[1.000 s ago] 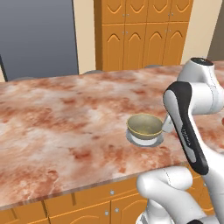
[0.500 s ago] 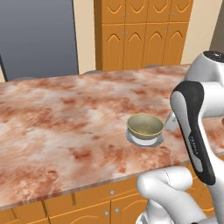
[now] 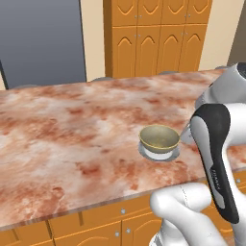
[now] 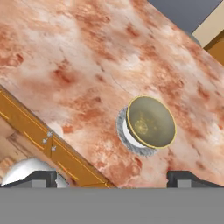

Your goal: Move the bowls from the cabinet to the plates on the dining table.

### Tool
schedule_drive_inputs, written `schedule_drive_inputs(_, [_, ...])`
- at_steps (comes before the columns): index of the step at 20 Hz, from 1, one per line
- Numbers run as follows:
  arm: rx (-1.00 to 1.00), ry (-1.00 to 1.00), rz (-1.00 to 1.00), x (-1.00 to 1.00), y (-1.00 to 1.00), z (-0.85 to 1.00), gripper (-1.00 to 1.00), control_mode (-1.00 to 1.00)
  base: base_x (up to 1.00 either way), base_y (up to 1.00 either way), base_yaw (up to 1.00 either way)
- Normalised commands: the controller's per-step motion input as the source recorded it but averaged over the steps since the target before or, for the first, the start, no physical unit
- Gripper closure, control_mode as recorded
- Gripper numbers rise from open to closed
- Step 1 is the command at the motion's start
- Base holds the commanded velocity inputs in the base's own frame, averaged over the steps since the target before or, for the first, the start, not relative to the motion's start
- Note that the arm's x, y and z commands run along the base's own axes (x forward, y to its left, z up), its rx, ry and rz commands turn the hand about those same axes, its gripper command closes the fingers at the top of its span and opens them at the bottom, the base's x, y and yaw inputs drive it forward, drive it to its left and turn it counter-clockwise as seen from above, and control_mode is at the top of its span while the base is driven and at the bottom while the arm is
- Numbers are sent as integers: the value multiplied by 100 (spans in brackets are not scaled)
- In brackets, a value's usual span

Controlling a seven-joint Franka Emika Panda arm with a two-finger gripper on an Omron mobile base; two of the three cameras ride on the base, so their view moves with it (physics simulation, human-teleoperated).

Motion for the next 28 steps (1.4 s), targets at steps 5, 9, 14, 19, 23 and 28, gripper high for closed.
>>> schedule_drive_inputs(5, [1, -17, -5, -9, 1, 22, -100, -100, 0, 0, 0])
schedule_drive_inputs(9, [0, -12, -5, -12, 0, 26, -100, -100, 0, 0, 0])
schedule_drive_inputs(14, [0, -9, -4, -16, 0, 26, -100, -100, 0, 0, 0])
schedule_drive_inputs(19, [0, -1, -2, -6, -1, 16, -100, -100, 0, 0, 0])
schedule_drive_inputs(23, [0, 0, -1, -9, -5, 13, -100, -100, 0, 0, 0])
schedule_drive_inputs(28, [0, 0, -1, -9, -4, 7, -100, -100, 0, 0, 0])
